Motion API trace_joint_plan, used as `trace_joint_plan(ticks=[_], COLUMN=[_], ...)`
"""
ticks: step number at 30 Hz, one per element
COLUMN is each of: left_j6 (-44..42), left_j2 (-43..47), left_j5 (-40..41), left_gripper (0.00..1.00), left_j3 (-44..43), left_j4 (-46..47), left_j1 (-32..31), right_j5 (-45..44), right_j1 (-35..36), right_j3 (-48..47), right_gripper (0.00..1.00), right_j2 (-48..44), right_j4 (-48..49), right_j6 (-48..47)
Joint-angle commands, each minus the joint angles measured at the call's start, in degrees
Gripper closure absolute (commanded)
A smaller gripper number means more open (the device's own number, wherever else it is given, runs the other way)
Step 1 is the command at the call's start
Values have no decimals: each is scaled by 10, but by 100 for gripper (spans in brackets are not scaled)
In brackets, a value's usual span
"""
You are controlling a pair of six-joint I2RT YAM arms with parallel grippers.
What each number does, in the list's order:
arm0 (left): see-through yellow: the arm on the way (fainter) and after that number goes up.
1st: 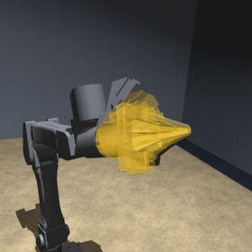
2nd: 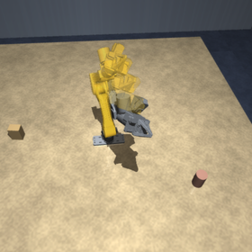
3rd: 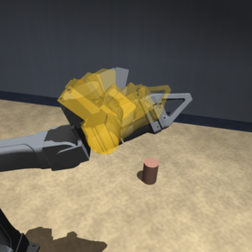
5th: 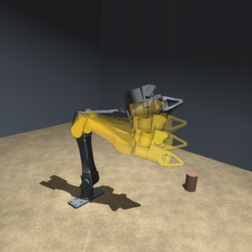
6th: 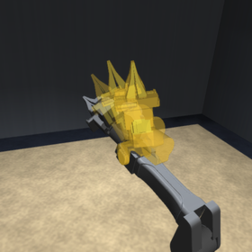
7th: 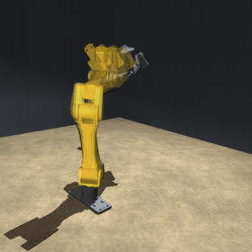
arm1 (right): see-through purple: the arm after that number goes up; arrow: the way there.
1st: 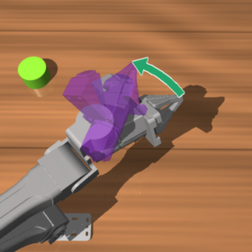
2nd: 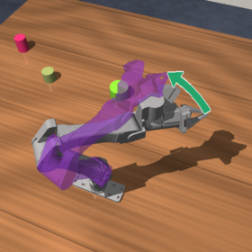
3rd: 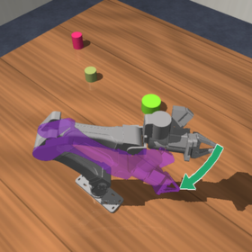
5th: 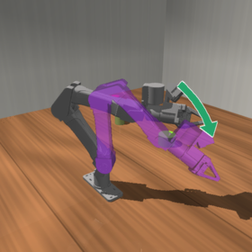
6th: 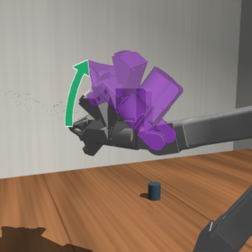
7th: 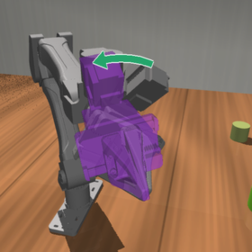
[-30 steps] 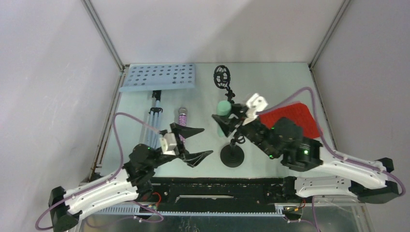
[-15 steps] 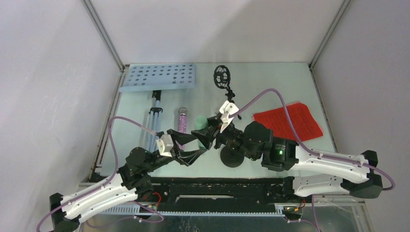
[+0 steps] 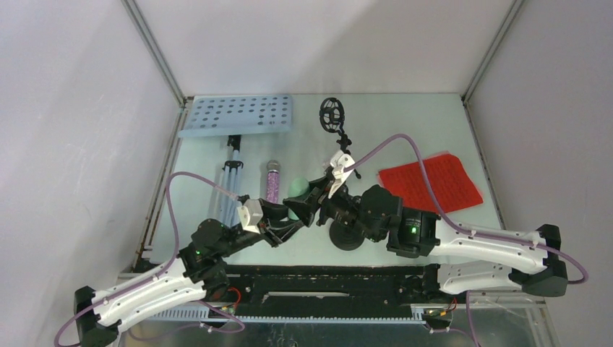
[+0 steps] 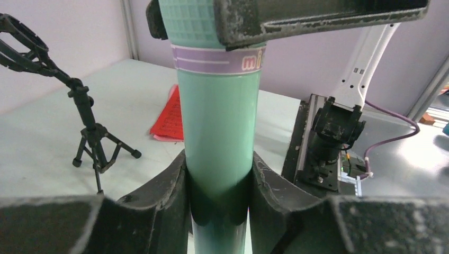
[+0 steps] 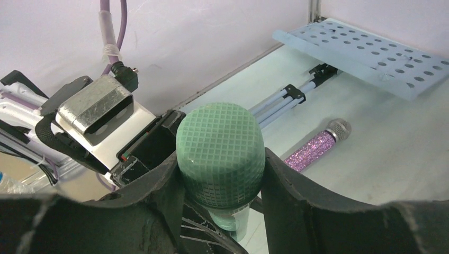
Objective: Pack up the instrument practice props
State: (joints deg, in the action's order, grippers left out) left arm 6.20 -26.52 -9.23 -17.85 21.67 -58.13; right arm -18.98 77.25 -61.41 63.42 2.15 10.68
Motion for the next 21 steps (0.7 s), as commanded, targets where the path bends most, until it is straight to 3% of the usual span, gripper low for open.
trace_joint_plan(ticks=[1, 3, 5, 7, 9, 15, 21], left_j6=[3, 9, 27, 59, 95, 192, 249], left_j2=[-4, -4, -7, -18, -40, -114, -210], left_j5=[9, 25, 61, 113, 161, 273, 293], left_gripper=[86, 93, 96, 100, 100, 100, 100], left_j3=[-1, 0, 3, 0, -6, -7, -34], left_j4=[14, 8, -1, -24, -53, -117, -159], left_j1=[1, 1, 1, 2, 3, 5, 45], right_j5=[-11, -27, -48, -77, -110, -184, -196], right_j1=[6, 6, 6, 5, 5, 5, 6], right_j3=[11, 14, 16, 16, 16, 41, 70], right_gripper=[100, 86, 57, 34, 21, 16, 15], right_j2=[-16, -19, -24, -33, -44, -85, -134], right_j4=[37, 31, 16, -2, -18, -87, -131], right_j6=[45, 42, 31, 22, 17, 36, 86])
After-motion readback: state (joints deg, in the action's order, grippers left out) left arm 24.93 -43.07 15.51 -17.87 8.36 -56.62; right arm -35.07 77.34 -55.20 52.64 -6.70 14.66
